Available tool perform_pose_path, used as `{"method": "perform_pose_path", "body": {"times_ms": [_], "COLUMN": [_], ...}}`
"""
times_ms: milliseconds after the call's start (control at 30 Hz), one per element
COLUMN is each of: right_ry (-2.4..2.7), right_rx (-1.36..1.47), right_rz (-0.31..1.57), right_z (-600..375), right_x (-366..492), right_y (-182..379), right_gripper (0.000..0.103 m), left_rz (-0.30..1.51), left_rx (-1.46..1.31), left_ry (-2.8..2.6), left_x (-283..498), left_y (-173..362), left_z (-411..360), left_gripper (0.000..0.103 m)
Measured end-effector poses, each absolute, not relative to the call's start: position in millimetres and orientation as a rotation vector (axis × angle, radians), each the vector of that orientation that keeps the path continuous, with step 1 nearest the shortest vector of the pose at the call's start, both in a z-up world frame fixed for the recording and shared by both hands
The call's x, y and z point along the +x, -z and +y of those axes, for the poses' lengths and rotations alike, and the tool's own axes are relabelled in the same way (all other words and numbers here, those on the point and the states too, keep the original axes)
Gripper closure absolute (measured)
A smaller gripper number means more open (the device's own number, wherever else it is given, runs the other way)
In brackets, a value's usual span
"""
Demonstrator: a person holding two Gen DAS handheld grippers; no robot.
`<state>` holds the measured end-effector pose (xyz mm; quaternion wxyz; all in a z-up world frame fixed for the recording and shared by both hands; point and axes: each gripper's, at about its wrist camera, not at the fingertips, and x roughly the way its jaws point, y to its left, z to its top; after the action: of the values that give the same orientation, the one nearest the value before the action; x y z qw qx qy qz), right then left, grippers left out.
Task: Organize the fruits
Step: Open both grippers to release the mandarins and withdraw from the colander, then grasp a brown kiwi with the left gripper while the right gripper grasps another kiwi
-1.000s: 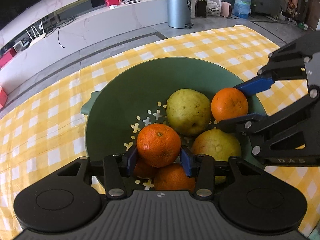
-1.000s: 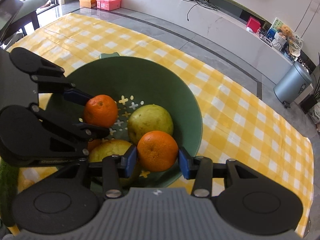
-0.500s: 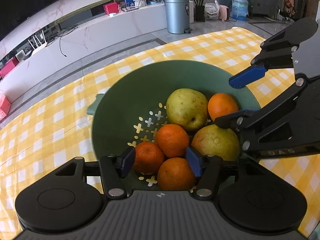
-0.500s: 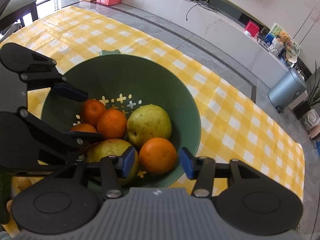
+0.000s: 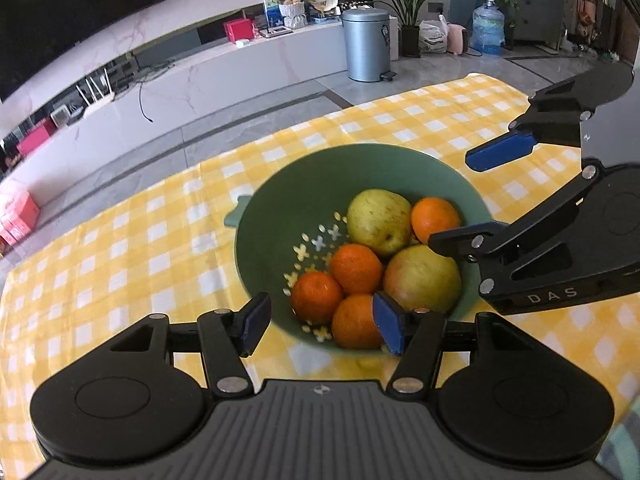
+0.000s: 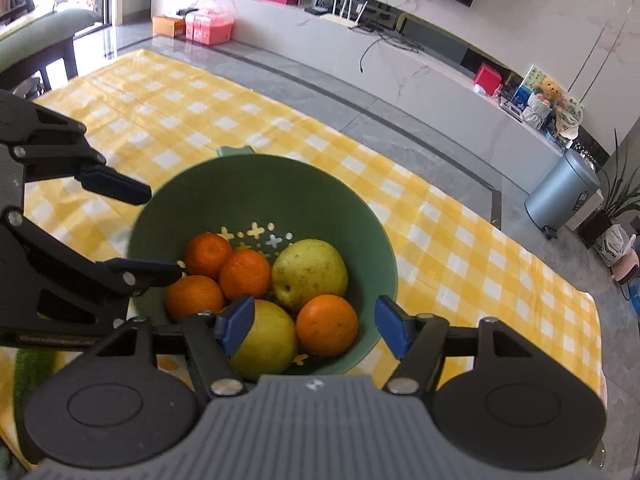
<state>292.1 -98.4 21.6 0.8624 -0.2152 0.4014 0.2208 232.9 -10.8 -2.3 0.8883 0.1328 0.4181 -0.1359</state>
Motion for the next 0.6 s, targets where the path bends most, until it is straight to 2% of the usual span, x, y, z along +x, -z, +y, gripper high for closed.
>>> {"method": "perform_pose_path", "body": {"times_ms": [267,600], "right_ry": [-0.477,-0.448], "right_rx": [-0.3,-0.083], "right_rz": [0.799,0.839], "right_z": [-103,-113], "right_x": [248,197], "right_y": [-30,4], "right_gripper": [0.039,0.039], "left_rz": [0.87,0.907], "left_rx": [0.336,0.314], "left_ry": [0.325,0.331], "left_x": [197,168], "left_y": [-3,11], "left_z": [-9,6], "left_gripper": [0.034,0.034]}}
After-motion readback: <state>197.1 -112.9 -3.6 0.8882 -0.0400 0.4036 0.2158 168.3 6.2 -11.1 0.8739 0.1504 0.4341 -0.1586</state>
